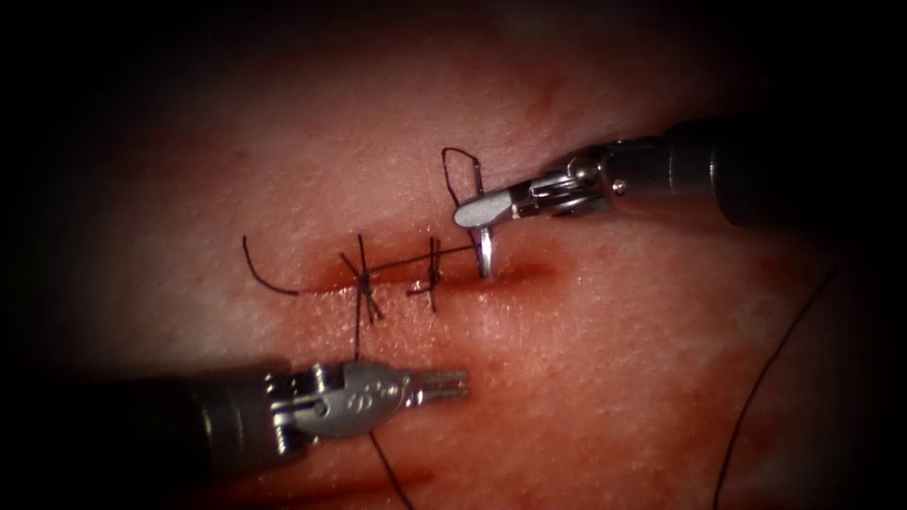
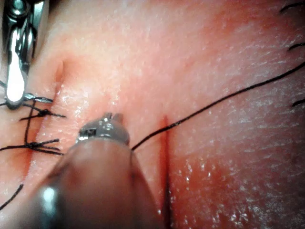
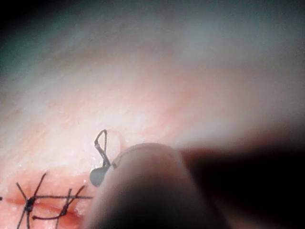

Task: Wound Closure
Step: Push needle through skin above incision with right hand

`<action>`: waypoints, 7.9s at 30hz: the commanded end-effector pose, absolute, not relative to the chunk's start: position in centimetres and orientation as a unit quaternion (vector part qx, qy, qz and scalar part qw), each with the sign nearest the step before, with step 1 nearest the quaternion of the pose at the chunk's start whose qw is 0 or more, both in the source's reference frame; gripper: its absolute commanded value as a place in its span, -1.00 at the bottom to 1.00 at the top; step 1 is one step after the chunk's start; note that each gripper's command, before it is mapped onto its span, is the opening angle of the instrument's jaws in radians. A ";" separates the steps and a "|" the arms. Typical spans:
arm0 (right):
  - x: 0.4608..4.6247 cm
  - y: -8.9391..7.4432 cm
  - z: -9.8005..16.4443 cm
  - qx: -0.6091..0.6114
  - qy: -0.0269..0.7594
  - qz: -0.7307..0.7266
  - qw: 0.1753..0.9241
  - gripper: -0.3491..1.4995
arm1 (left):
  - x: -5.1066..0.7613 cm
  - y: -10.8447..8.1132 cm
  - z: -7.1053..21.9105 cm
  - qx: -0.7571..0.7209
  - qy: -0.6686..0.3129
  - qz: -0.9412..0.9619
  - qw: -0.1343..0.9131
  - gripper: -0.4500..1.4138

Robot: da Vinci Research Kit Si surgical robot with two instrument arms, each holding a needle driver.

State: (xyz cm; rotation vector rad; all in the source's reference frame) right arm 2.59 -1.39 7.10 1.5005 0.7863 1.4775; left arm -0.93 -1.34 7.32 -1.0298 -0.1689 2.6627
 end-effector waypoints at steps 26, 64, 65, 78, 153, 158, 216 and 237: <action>2.39 -2.7 7.4 0.586 0.121 0.674 0.433 -1.00 | -0.99 -1.3 7.4 -0.357 -0.059 0.922 0.141 -0.68; 1.74 -1.8 7.0 0.252 0.442 0.513 0.692 0.96 | -0.98 -1.4 7.3 -0.356 -0.059 0.922 0.141 -0.68; 1.68 -1.8 7.1 0.241 0.457 0.499 0.696 0.95 | -0.98 -1.4 7.3 -0.356 -0.059 0.922 0.142 -0.68; 1.56 -1.4 7.3 0.308 0.549 0.518 0.579 0.80 | -1.04 -1.3 7.3 -0.358 -0.061 0.921 0.142 -0.68; 2.54 -2.6 6.7 0.616 0.145 0.580 0.513 -1.00 | -1.05 -1.3 7.3 -0.366 -0.060 0.918 0.141 -0.73; 2.43 -2.6 6.7 0.602 0.134 0.570 0.543 -1.00 | -1.05 -1.3 7.3 -0.366 -0.060 0.918 0.140 -0.73; 1.80 -2.2 6.9 0.426 0.399 0.547 0.600 0.87 | -1.13 -1.2 7.2 -0.378 -0.049 0.915 0.131 -0.73; 1.67 -1.1 6.5 0.355 0.534 0.517 0.567 0.71 | -1.28 -1.0 7.1 -0.403 -0.006 0.907 0.124 -0.66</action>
